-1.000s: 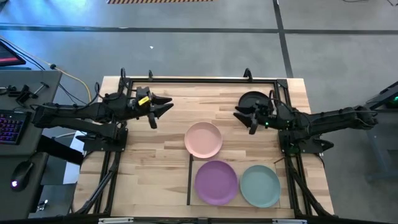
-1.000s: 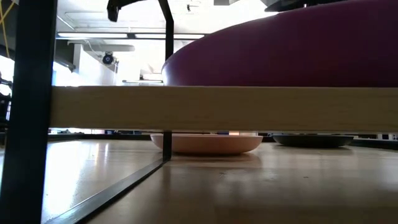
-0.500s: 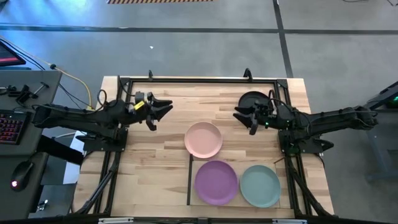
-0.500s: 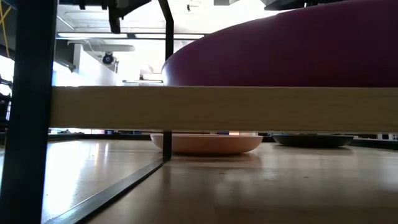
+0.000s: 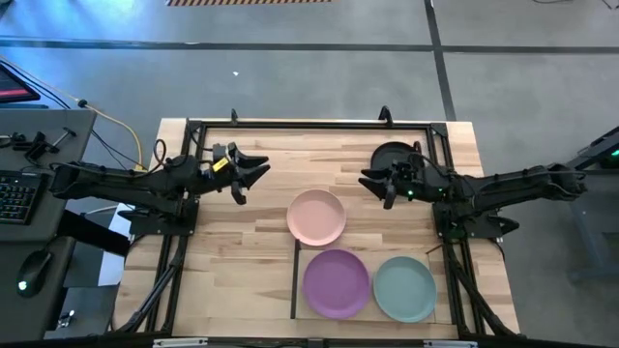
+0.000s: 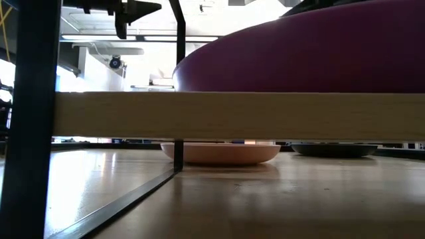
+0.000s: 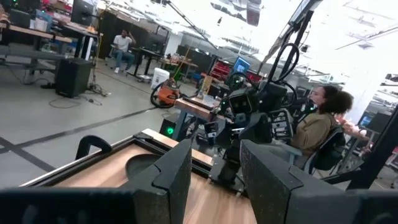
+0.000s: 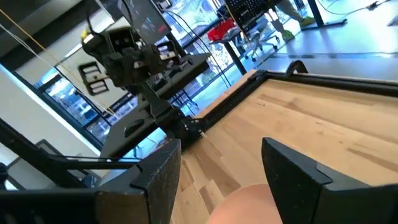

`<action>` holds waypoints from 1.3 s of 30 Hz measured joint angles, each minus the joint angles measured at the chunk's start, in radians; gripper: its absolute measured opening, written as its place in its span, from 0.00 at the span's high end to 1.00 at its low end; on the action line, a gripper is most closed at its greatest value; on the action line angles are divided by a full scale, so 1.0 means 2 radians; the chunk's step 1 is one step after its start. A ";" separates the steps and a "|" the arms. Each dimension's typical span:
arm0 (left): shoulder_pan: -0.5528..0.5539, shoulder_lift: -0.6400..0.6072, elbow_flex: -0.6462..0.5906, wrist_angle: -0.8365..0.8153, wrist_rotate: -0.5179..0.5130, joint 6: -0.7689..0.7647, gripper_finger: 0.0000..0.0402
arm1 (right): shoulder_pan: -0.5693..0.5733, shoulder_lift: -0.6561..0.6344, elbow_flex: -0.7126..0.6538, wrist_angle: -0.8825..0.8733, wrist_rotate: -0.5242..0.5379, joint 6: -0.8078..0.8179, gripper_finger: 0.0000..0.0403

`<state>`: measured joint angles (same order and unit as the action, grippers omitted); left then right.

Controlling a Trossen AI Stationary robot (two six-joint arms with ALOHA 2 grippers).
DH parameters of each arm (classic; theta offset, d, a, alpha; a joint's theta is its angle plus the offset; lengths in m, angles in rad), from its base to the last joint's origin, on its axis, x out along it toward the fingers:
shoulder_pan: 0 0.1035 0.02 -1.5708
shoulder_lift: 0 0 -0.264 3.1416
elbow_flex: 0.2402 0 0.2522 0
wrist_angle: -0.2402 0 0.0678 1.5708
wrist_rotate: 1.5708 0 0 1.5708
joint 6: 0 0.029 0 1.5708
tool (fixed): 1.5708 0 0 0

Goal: Place and stack plates onto a shelf
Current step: Stack the orange plate on the purple plate on the shelf

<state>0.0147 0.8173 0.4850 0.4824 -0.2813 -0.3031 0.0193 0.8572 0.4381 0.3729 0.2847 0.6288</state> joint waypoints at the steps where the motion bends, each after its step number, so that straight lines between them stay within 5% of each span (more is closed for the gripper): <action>1: 0.000 0.000 0.000 0.000 0.000 0.000 0.68 | 0.000 0.003 0.000 0.000 0.000 0.000 0.49; 10: 0.000 0.000 0.000 0.000 0.000 0.000 0.68 | 0.000 0.020 0.000 -0.004 -0.003 0.032 0.49; 18: 0.000 0.000 0.000 0.000 -0.001 0.000 0.68 | -0.002 0.120 0.174 -0.357 -0.004 0.081 0.49; 23: 0.000 0.000 0.000 0.000 -0.003 0.000 0.68 | -0.018 0.226 0.263 -0.471 -0.033 0.108 0.49; 29: 0.000 0.000 0.000 0.000 -0.003 0.000 0.68 | -0.042 0.328 0.271 -0.462 -0.145 0.109 0.49; 39: 0.000 0.000 0.000 -0.001 -0.011 0.000 0.68 | -0.052 0.415 0.271 -0.413 -0.165 0.153 0.49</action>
<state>0.0147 0.8173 0.4850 0.4812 -0.3035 -0.3031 -0.0853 1.6871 0.9794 -0.4523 -0.0460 0.9350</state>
